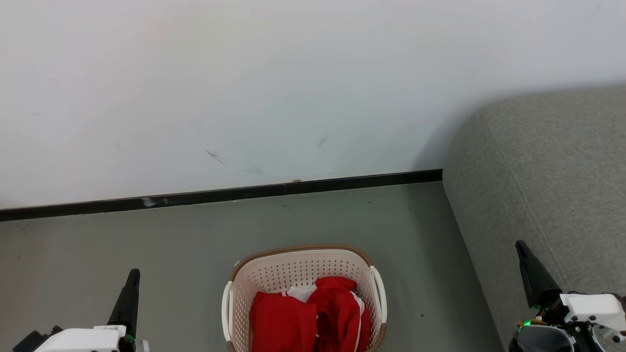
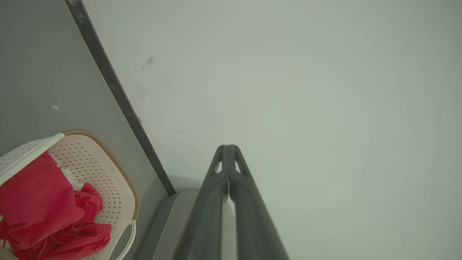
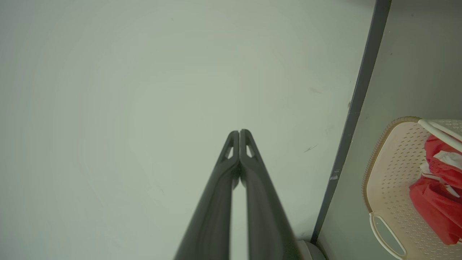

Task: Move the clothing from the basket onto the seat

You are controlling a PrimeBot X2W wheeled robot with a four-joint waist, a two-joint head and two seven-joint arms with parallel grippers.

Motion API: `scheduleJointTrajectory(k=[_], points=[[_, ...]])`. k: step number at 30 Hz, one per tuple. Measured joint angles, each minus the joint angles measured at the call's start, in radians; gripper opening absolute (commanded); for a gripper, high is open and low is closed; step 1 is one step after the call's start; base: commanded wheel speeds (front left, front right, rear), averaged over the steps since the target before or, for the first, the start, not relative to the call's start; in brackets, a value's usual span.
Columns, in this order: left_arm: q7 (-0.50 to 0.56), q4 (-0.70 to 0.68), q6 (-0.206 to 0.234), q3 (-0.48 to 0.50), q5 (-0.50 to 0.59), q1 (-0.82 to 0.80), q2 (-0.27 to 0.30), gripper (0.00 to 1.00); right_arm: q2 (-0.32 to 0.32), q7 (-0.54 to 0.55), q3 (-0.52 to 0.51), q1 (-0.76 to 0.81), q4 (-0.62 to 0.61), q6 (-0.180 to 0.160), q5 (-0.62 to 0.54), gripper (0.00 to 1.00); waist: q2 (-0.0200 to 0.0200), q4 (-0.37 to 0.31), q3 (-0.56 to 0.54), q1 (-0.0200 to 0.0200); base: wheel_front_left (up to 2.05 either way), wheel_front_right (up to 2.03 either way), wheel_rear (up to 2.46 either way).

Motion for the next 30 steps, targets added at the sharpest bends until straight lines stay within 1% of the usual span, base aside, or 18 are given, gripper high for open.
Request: scheduleJointTrajectory(k=[12,13,16,17,21,22,30], points=[[0.0,0.0,0.0,0.0,0.0,0.0,0.0,0.0,0.0,0.0,0.0,0.0,0.0,0.0,0.0,0.0,0.0,0.0,0.0,0.0,0.0,0.0,0.0],[0.0,0.0,0.0,0.0,0.0,0.0,0.0,1.0,0.0,0.0,0.0,0.0,0.0,0.0,0.0,1.0,0.0,0.0,0.0,0.0,0.0,0.0,0.0],[0.0,0.026,0.002,-0.003,0.0,0.017,-0.011,1.0,0.012,0.0,0.003,0.019,0.023,0.0,0.0,1.0,0.0,0.0,0.0,0.0,0.0,0.0,0.0],[0.0,0.038,0.002,-0.004,0.0,0.027,-0.018,0.0,0.017,0.0,0.005,0.03,0.035,0.0,0.0,0.0,0.0,0.0,0.0,0.0,0.0,0.0,0.0],[0.0,0.084,0.002,-0.009,0.0,0.064,-0.044,0.0,0.038,0.0,0.008,0.082,0.079,0.0,0.0,0.0,0.0,0.0,0.0,0.0,0.0,0.0,0.0],[0.0,0.095,0.002,-0.01,0.0,0.072,-0.049,1.0,0.043,0.0,0.008,0.092,0.091,0.0,0.0,1.0,0.0,0.0,0.0,0.0,0.0,0.0,0.0],[-0.019,0.09,0.002,-0.034,0.014,0.082,-0.054,1.0,0.045,-0.015,0.022,0.106,0.085,0.0,-0.015,1.0,0.0,0.0,0.0,0.0,0.0,0.0,0.0]])
